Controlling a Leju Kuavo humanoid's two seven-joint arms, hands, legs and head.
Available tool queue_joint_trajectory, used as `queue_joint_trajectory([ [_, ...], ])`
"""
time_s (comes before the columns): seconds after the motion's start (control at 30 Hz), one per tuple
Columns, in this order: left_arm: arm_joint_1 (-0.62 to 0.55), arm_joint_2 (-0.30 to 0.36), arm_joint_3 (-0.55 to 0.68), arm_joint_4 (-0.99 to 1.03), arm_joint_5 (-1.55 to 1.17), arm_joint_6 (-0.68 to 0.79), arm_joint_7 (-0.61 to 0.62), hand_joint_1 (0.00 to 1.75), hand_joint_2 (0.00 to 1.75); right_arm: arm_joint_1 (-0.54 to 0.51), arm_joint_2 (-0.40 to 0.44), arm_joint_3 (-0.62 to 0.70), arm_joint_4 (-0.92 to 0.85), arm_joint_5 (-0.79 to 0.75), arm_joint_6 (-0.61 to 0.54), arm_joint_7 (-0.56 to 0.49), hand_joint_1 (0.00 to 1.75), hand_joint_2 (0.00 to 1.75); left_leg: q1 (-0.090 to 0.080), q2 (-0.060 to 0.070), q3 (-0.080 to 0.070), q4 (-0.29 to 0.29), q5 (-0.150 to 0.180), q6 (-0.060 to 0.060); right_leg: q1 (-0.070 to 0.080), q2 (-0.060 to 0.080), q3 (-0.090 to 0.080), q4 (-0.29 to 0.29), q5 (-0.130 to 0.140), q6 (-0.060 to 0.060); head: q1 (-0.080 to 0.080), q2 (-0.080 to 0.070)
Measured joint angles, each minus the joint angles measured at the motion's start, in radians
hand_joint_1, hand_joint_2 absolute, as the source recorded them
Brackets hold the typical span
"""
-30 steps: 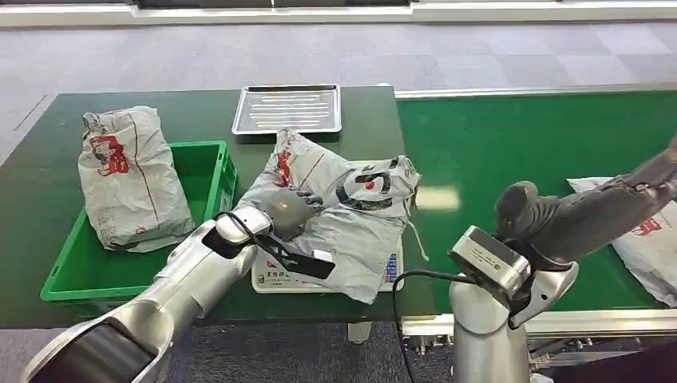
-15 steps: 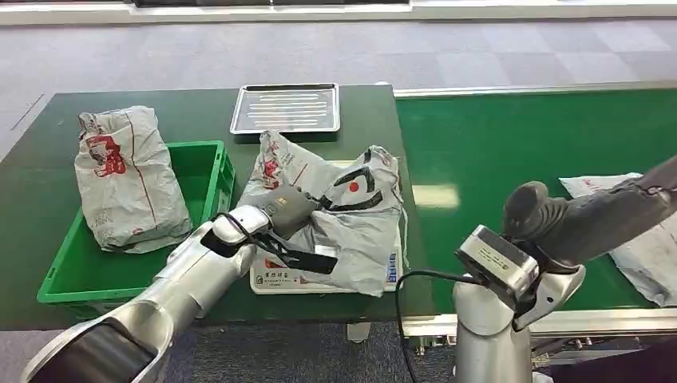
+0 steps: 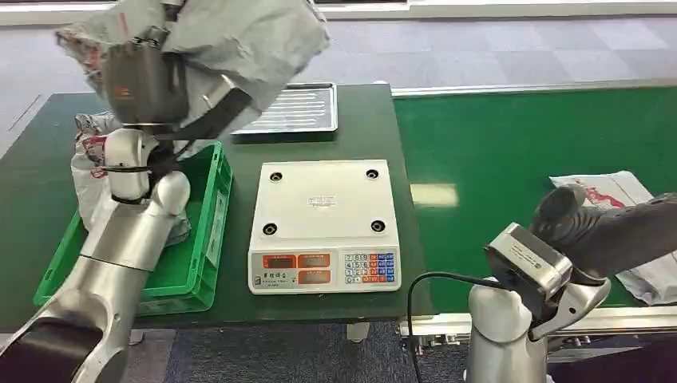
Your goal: Moved the parcel from conveyor to table for the left to box.
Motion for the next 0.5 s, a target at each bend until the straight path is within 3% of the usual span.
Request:
queue_joint_trajectory([
  [0.23,0.043,0.04,0.132,-0.086,-0.165,-0.001,0.103,1.75,1.75,0.0,0.0,0.0,0.0,0.001,0.0,0.0,0.0,0.0,0.0,-0.004,-0.001,0.0,0.001,-0.001,0.001,-0.003,0.001,0.0,0.0,-0.001,0.0,0.0],
  [0.4,0.035,0.095,0.167,-0.012,-0.298,-0.131,0.252,1.75,1.75,0.0,0.0,0.0,0.0,-0.01,0.0,-0.005,0.0,0.0,0.0,-0.003,0.0,0.0,0.001,-0.001,0.0,-0.002,0.001,0.0,0.0,-0.001,0.0,0.0],
  [0.43,0.034,0.105,0.167,0.021,-0.298,-0.137,0.266,0.0,0.0,0.0,0.0,0.0,0.0,-0.013,0.0,-0.006,0.0,0.0,0.0,-0.003,0.0,0.0,0.001,-0.001,0.0,-0.002,0.001,0.0,0.0,-0.001,0.0,0.0],
  [0.5,0.024,0.125,0.166,0.108,-0.296,-0.138,0.28,0.0,0.0,0.0,0.0,0.0,0.0,-0.014,0.0,-0.009,0.0,0.0,0.0,-0.003,0.0,0.0,0.001,-0.001,0.001,-0.003,0.001,0.0,0.0,-0.001,0.0,0.0],
])
